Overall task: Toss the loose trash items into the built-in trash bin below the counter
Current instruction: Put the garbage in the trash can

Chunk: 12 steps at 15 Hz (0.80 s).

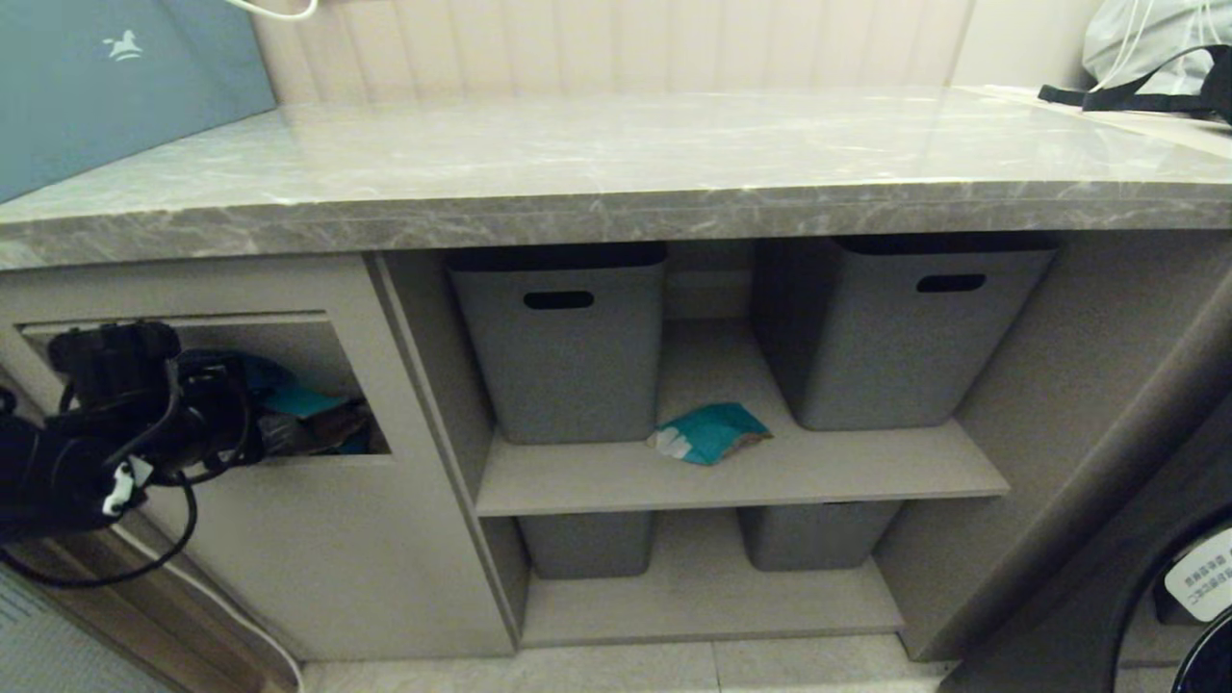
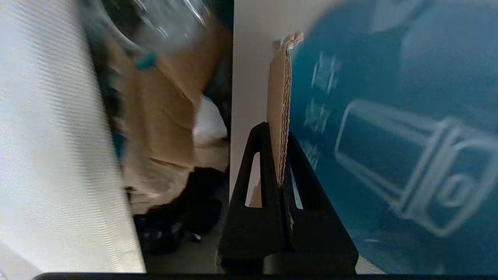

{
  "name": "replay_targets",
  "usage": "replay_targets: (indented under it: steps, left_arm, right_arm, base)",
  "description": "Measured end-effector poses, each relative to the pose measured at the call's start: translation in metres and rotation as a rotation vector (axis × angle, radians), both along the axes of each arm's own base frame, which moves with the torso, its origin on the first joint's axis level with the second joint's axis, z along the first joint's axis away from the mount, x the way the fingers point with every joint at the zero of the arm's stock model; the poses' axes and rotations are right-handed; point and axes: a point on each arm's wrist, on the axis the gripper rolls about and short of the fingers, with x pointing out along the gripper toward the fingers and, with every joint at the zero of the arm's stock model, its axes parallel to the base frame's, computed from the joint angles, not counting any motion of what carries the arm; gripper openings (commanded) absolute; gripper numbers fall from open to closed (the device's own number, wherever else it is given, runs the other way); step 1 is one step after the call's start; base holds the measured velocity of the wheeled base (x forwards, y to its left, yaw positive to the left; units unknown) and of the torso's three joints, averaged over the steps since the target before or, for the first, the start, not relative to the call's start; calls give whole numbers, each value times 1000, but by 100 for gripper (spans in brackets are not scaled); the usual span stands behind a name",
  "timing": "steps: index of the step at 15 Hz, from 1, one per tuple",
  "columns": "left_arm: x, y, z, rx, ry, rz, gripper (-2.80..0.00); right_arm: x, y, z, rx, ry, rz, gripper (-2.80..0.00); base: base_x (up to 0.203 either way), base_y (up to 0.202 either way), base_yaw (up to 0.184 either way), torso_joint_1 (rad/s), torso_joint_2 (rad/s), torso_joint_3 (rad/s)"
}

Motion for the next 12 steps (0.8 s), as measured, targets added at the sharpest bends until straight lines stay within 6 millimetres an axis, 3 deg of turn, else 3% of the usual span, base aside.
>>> replay_targets:
  steps: [5,6,12]
  left_arm:
    - [22,-10,0,-10,-28,-32,-280]
    - [26,-11,1,-19,-37,-31,0]
    - [36,-13,-3,-27,-43,-37,0]
  right_arm:
    - [0,0,0,0,0,0,-280]
    - [0,0,0,0,0,0,-280]
    - [0,0,0,0,0,0,-280]
  base:
    - [0,0,0,0,0,0]
    - [0,0,0,0,0,0]
    - [0,0,0,0,0,0]
